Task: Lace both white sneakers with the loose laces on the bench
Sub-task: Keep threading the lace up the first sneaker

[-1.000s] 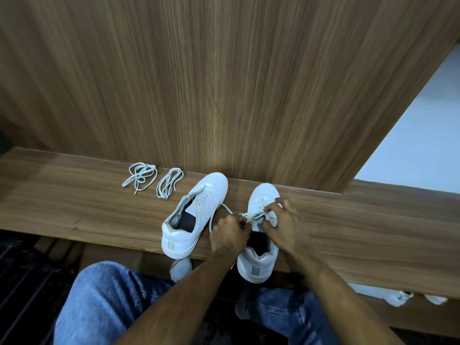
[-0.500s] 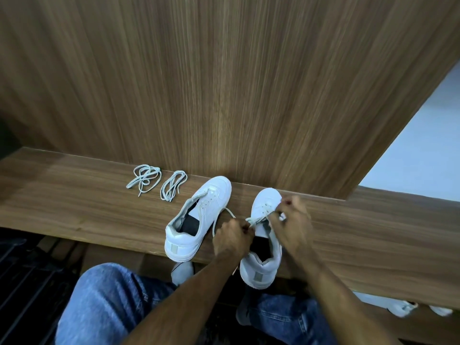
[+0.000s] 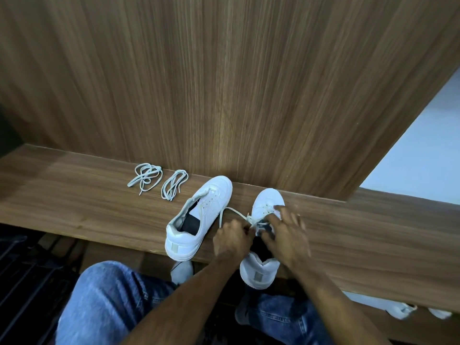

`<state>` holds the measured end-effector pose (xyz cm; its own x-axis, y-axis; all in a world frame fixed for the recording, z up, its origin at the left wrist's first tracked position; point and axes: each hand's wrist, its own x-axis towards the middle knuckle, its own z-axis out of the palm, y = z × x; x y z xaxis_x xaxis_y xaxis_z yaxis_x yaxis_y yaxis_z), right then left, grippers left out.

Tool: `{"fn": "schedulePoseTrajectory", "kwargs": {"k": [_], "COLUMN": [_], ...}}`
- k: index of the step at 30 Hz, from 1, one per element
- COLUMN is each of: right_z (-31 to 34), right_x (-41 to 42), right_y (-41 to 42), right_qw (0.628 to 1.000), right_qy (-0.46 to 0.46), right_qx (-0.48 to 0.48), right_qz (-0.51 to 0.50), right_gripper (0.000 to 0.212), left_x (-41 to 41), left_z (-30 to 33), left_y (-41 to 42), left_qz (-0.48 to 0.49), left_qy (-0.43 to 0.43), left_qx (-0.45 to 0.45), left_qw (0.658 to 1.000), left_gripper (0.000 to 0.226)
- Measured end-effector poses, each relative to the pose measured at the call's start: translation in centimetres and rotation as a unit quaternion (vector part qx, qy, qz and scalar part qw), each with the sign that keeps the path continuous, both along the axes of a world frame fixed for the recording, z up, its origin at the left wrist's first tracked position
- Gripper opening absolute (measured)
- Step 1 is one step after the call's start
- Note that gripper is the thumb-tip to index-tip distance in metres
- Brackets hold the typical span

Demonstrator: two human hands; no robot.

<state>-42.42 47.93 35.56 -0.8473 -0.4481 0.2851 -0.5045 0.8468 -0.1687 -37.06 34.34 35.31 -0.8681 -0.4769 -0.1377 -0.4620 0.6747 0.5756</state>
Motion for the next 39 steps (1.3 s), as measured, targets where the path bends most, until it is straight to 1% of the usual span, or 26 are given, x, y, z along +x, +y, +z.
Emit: {"fn": "schedulePoseTrajectory", "kwargs": {"k": [2, 4, 6, 7, 9, 11, 13, 14, 15, 16, 17, 18, 19, 20, 21, 23, 25, 27, 28, 31, 32, 35, 36, 37, 38, 39], "right_z": [-0.4, -0.3, 0.1, 0.6, 2.4, 5.0, 7.0, 7.4, 7.3, 7.0, 6.3, 5.5, 4.6, 3.9, 3.2, 2.1, 1.2, 0.7, 0.7, 1.2, 1.7, 4.2, 4.9, 5.4, 5.7, 5.5], "right_x": [0.1, -0.2, -0.9, -1.1, -1.4, -1.4, -1.8, -2.0, -2.3, -2.5, -2.5, -2.3, -2.0, -1.5, -1.1, -0.2, 0.4, 0.4, 0.1, -1.1, -1.5, -2.3, -2.8, -3.4, -3.9, -4.2], "right_y": [-0.9, -1.3, -1.0, -0.8, -0.1, 0.6, 1.5, 1.9, 2.2, 2.4, 2.5, 2.5, 2.3, 2.0, 1.6, 0.3, -0.6, -1.1, -1.2, -0.5, -0.2, 1.1, 1.7, 2.4, 3.0, 3.6], "right_qw": [1.0, 1.0, 0.994, 0.985, 0.937, 0.876, 0.823, 0.81, 0.815, 0.839, 0.879, 0.922, 0.956, 0.978, 0.991, 0.997, 0.996, 0.997, 0.997, 0.984, 0.968, 0.89, 0.872, 0.866, 0.875, 0.901], "right_qy": [0.006, -0.016, -0.063, -0.075, -0.082, -0.044, 0.007, 0.018, 0.022, 0.015, 0.004, -0.007, -0.02, -0.036, -0.049, -0.055, -0.054, -0.064, -0.077, -0.091, -0.096, -0.094, -0.068, -0.055, -0.056, -0.07], "right_qx": [0.018, -0.009, -0.084, -0.158, -0.337, -0.478, -0.562, -0.578, -0.569, -0.528, -0.455, -0.36, -0.264, -0.172, -0.091, 0.032, 0.069, 0.052, 0.02, -0.153, -0.229, -0.434, -0.466, -0.474, -0.451, -0.388], "right_qz": [0.014, 0.02, 0.011, 0.0, -0.027, -0.058, -0.084, -0.097, -0.112, -0.127, -0.142, -0.143, -0.13, -0.111, -0.085, -0.031, -0.008, -0.001, -0.001, -0.027, -0.044, -0.105, -0.129, -0.149, -0.166, -0.18], "right_gripper": [0.022, 0.017, 0.015, 0.013, 0.015, 0.024, 0.018, 0.012, 0.008, 0.007, 0.012, 0.023, 0.036, 0.046, 0.048, 0.041, 0.032, 0.026, 0.023, 0.011, 0.01, 0.023, 0.019, 0.01, 0.013, 0.026], "left_x": [0.1, 0.2, 0.3, 0.3, 0.2, 0.1, 0.2, 0.2, 0.2, 0.2, 0.2, 0.3, 0.2, 0.2, 0.3, 0.2, 0.2, 0.2, 0.2, 0.1, 0.1, 0.1, 0.0, 0.0, 0.0, 0.0], "left_z": [0.1, 0.3, 0.3, 0.2, 0.2, 0.3, 0.5, 0.5, 0.5, 0.6, 0.6, 0.6, 0.6, 0.7, 0.7, 0.6, 0.4, 0.4, 0.4, 0.3, 0.3, 0.1, 0.0, 0.0, 0.0, 0.0], "left_y": [-0.1, -0.2, -0.2, -0.2, -0.3, -0.3, -0.2, -0.2, -0.2, -0.2, -0.2, -0.2, -0.1, -0.1, -0.1, -0.1, -0.2, -0.2, -0.3, -0.3, -0.3, -0.3, -0.2, -0.2, -0.2, -0.2], "left_qz": [-0.007, -0.015, -0.015, -0.013, -0.011, -0.018, -0.024, -0.026, -0.025, -0.024, -0.024, -0.024, -0.025, -0.025, -0.024, -0.02, -0.019, -0.015, -0.013, -0.009, -0.009, -0.006, -0.005, -0.003, -0.001, 0.002], "left_qy": [0.001, 0.007, 0.012, 0.011, 0.009, 0.016, 0.023, 0.025, 0.027, 0.026, 0.026, 0.027, 0.027, 0.028, 0.026, 0.022, 0.015, 0.011, 0.01, 0.013, 0.012, 0.008, 0.009, 0.008, 0.008, 0.009], "left_qx": [-0.001, -0.002, -0.002, 0.001, 0.004, 0.003, -0.002, -0.003, -0.005, -0.006, -0.008, -0.008, -0.008, -0.009, -0.01, -0.009, -0.008, -0.003, 0.0, 0.008, 0.007, 0.009, 0.011, 0.011, 0.009, 0.005], "left_qw": [1.0, 1.0, 1.0, 1.0, 1.0, 1.0, 0.999, 0.999, 0.999, 0.999, 0.999, 0.999, 0.999, 0.999, 0.999, 1.0, 1.0, 1.0, 1.0, 1.0, 1.0, 1.0, 1.0, 1.0, 1.0, 1.0], "left_gripper": [0.039, 0.035, 0.034, 0.036, 0.038, 0.036, 0.033, 0.031, 0.031, 0.031, 0.03, 0.03, 0.029, 0.029, 0.029, 0.031, 0.032, 0.033, 0.033, 0.033, 0.035, 0.039, 0.04, 0.04, 0.04, 0.039]}}
